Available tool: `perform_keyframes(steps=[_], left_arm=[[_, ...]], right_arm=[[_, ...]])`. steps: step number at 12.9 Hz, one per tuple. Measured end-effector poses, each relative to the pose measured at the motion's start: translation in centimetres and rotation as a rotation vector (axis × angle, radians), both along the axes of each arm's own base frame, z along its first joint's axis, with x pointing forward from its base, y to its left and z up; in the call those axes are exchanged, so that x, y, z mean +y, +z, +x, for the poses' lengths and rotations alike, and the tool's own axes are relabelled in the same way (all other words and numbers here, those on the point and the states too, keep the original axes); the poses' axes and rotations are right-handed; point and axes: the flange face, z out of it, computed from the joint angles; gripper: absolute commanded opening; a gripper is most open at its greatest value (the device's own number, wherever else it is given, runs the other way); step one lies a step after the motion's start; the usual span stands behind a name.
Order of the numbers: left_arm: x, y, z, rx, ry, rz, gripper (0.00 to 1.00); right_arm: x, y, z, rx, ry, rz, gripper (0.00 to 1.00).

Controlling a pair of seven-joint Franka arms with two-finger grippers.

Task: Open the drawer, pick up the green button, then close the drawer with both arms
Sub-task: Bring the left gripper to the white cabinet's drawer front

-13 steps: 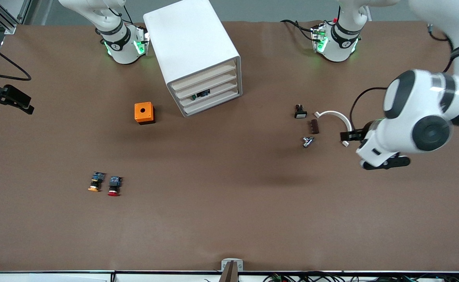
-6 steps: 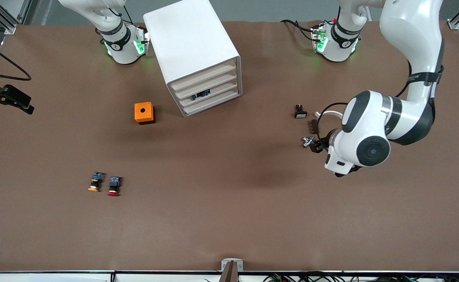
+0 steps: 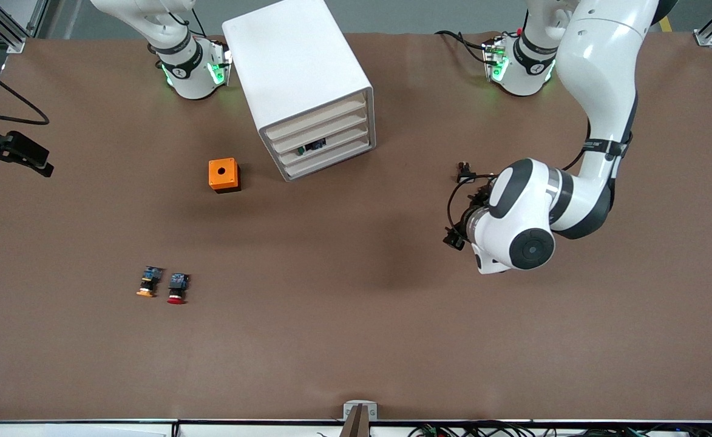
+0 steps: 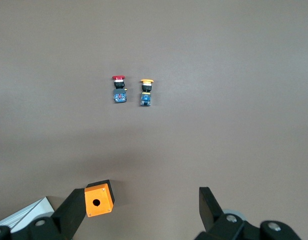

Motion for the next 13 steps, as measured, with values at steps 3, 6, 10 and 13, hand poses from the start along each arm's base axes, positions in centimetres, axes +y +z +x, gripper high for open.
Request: perform_keyframes(steps=[3, 6, 10, 13], left_arm=[[-2.4, -1.3, -1.4, 0.128, 0.303, 0.119, 1.00], [-5.9, -3.6, -3.6, 0.265, 0.439, 0.182, 1.00], [-8.5, -6.2, -4.6, 0.494, 0.586, 0.087, 1.00], [-9.4, -8.6, -5.0, 0.652, 0.719, 0.110, 0.99]], right_arm=[[0.0, 0.0, 0.0, 0.001, 0.001, 0.000, 1.00], [0.0, 0.0, 0.0, 0.001, 0.001, 0.000, 1.00], [0.0, 0.0, 0.0, 0.001, 0.001, 0.000, 1.00], [0.0, 0.0, 0.0, 0.001, 0.001, 0.000, 1.00]])
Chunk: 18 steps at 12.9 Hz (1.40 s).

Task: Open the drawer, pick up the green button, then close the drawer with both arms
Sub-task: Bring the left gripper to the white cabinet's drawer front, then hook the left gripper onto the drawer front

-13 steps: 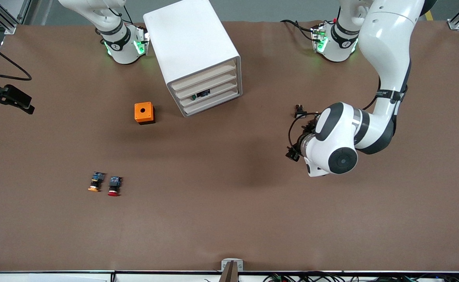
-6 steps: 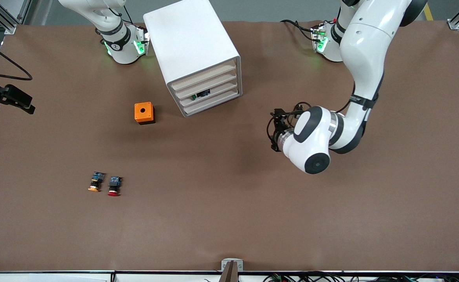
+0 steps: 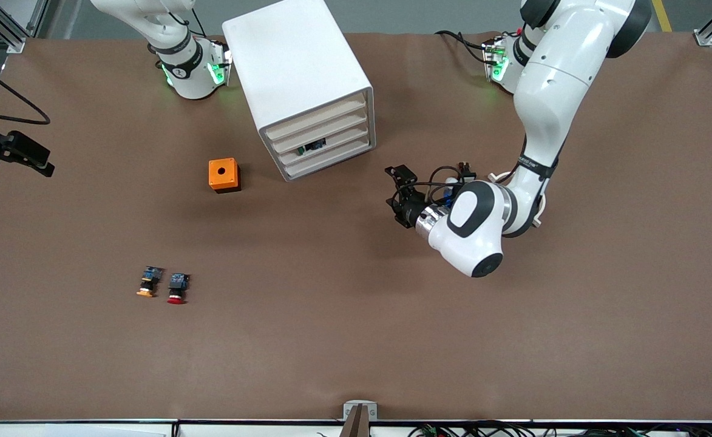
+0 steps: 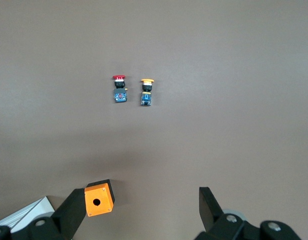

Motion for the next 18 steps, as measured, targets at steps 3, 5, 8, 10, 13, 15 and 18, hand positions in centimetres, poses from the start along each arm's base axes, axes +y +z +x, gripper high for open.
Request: perform_keyframes(steps=[3, 5, 8, 10, 13, 15, 18], left_arm=[[-1.5, -2.4, -1.8, 0.112, 0.007, 0.031, 0.97], [-3.8, -3.8, -4.2, 0.196, -0.016, 0.005, 0.93], [-7.3, -5.1, -7.1, 0.267, -0.023, -0.009, 0.87], [-8.6, -6.1, -8.6, 0.307, -0.025, 0.007, 0.81], [-10.3, -7.6, -10.9, 0.345, -0.049, 0.042, 0.66], [-10.8, -8.1, -11.6, 0.354, -0.060, 0.050, 0.56], [-11.6, -8.5, -12.7, 0.359, -0.077, 0.056, 0.42]], right_arm=[[0.0, 0.0, 0.0, 0.000, 0.000, 0.000, 1.00], [0.0, 0.0, 0.0, 0.002, 0.000, 0.000, 1.00], [0.0, 0.0, -0.1, 0.005, 0.000, 0.000, 1.00], [0.0, -0.1, -0.1, 0.005, 0.000, 0.000, 1.00], [0.0, -0.1, -0.1, 0.006, 0.000, 0.000, 1.00], [0.0, -0.1, -0.1, 0.006, 0.000, 0.000, 1.00], [0.0, -0.1, -0.1, 0.006, 0.000, 0.000, 1.00]])
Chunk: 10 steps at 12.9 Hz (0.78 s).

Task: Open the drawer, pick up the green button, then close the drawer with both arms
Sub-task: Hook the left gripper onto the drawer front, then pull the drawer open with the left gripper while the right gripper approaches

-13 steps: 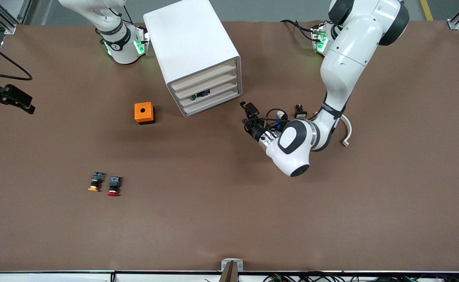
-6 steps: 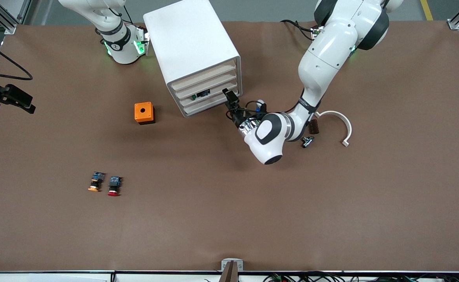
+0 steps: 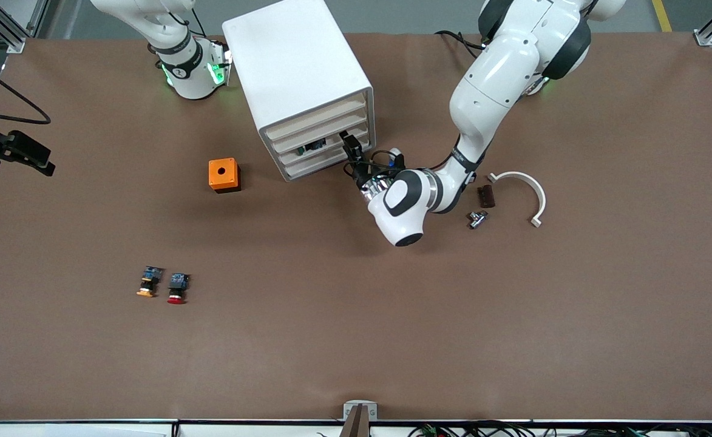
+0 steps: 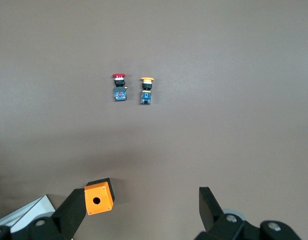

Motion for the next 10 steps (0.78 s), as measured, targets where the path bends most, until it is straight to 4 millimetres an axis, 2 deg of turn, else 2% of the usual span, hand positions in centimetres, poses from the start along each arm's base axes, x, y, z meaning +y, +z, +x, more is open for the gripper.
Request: perform_keyframes(steps=[2, 3, 5, 8, 9, 10], left_arm=[[-0.33, 0.01, -0.31, -0.001, -0.006, -0.001, 0.42], [-0.50, -0.01, -0.51, -0.001, -0.010, -0.001, 0.38], [-0.95, -0.09, -1.03, -0.003, -0.019, 0.001, 0.30], [-1.06, -0.34, -1.04, -0.020, -0.018, -0.010, 0.05], [-1.02, -0.56, -0.96, -0.029, -0.015, -0.013, 0.00], [-0.85, -0.72, -0.83, -0.032, -0.013, -0.014, 0.00]], right_arm=[[0.00, 0.00, 0.00, 0.000, 0.000, 0.000, 1.00], [0.00, 0.00, 0.00, 0.000, 0.000, 0.000, 1.00], [0.00, 0.00, 0.00, 0.000, 0.000, 0.000, 1.00], [0.00, 0.00, 0.00, 0.000, 0.000, 0.000, 1.00], [0.00, 0.00, 0.00, 0.000, 0.000, 0.000, 1.00], [0.00, 0.00, 0.00, 0.000, 0.000, 0.000, 1.00]])
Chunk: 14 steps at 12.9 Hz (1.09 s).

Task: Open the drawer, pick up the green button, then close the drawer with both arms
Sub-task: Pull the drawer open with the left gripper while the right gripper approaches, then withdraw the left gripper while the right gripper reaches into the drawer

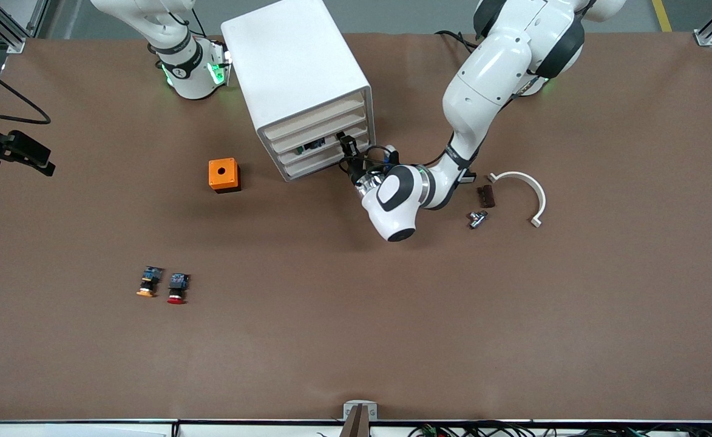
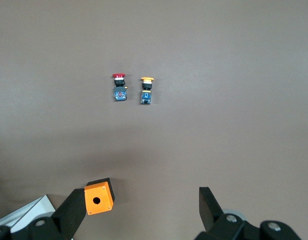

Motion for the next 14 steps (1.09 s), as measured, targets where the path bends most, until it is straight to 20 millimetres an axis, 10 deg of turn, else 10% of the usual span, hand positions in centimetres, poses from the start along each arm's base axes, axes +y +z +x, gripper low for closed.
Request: perform_keyframes(steps=[6, 10, 12, 14], left_arm=[[4.1, 1.3, 6.7, -0.087, 0.093, -0.002, 0.00], [8.4, 2.9, 12.6, -0.215, 0.153, -0.044, 0.05], [8.9, 2.9, 13.4, -0.258, 0.158, -0.067, 0.74], [9.0, 3.0, 14.0, -0.302, 0.167, -0.085, 0.99]], right_arm=[[1.1, 0.0, 0.0, -0.001, -0.038, 0.008, 1.00], [6.7, -0.9, -0.1, 0.016, -0.134, 0.014, 1.00], [12.8, -2.9, -0.4, 0.048, -0.216, 0.012, 1.00], [18.4, -4.4, -0.9, 0.062, -0.306, 0.025, 1.00]])
